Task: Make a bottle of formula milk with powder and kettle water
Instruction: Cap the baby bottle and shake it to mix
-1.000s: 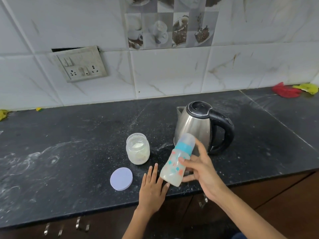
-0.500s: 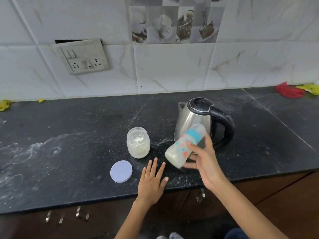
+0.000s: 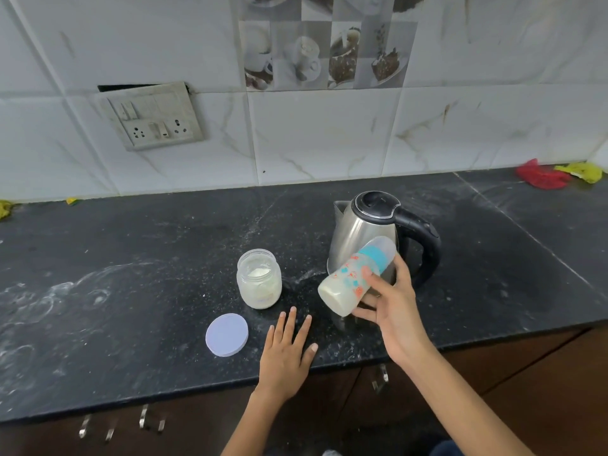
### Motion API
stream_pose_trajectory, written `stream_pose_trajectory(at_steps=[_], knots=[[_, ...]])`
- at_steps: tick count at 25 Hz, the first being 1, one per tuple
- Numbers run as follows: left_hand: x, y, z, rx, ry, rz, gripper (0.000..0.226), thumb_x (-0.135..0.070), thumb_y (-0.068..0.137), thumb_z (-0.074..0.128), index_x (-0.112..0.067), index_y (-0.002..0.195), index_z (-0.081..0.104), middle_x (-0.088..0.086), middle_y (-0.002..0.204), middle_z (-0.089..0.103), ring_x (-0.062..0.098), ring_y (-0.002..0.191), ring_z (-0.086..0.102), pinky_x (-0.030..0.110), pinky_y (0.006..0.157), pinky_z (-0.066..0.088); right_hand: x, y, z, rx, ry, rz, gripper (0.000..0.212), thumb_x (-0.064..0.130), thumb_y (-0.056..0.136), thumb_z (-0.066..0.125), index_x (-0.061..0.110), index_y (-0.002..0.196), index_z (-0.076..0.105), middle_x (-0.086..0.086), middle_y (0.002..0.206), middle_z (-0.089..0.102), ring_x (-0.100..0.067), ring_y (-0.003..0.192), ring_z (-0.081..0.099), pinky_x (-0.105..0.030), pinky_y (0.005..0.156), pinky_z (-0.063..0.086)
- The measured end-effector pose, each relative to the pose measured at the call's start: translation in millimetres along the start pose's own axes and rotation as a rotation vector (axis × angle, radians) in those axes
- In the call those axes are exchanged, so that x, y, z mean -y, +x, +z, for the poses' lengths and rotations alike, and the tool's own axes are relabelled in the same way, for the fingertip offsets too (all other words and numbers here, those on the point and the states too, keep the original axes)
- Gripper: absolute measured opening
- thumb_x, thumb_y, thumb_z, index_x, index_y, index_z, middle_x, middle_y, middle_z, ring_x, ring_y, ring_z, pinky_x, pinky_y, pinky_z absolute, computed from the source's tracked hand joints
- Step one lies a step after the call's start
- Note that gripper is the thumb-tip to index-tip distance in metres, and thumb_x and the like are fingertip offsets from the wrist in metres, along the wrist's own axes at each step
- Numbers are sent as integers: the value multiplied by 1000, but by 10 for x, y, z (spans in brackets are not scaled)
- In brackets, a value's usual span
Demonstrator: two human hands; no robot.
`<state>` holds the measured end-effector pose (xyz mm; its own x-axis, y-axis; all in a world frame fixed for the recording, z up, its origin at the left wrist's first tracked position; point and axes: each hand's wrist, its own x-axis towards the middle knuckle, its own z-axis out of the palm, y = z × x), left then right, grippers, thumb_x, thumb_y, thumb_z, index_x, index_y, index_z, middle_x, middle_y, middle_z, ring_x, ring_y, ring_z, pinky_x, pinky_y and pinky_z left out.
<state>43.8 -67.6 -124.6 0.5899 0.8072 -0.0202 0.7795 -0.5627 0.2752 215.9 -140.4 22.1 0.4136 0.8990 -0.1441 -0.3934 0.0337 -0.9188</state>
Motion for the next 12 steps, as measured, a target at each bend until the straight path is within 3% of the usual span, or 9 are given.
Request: stream_pose_trajectory(at_steps=[3,7,12], knots=[[-4,-13,-1,7,-13,2,58,-49,99,21,-33,147,-9,0,160,-12,20,147,-14,37,118,-5,-45,-71,32,122,-148,47,85,29,67,83,44,138,39,-4,114,73,-28,100,72,-50,73,61],[-9,6,-9,-8,8,-1,57,-50,100,18,-33,149,-3,0,159,-14,21,146,-15,37,118,-6,-5,15,-6,-24,11,16,74,22,77,75,42,139,41,-1,116,71,-26,99,73,-47,71,61],[7,-7,-9,0,0,5,58,-49,100,20,-31,150,-3,0,160,-14,21,147,-15,38,118,-5,-37,-26,41,97,-129,60,85,31,64,81,44,137,41,-3,114,73,-27,97,73,-45,69,61]])
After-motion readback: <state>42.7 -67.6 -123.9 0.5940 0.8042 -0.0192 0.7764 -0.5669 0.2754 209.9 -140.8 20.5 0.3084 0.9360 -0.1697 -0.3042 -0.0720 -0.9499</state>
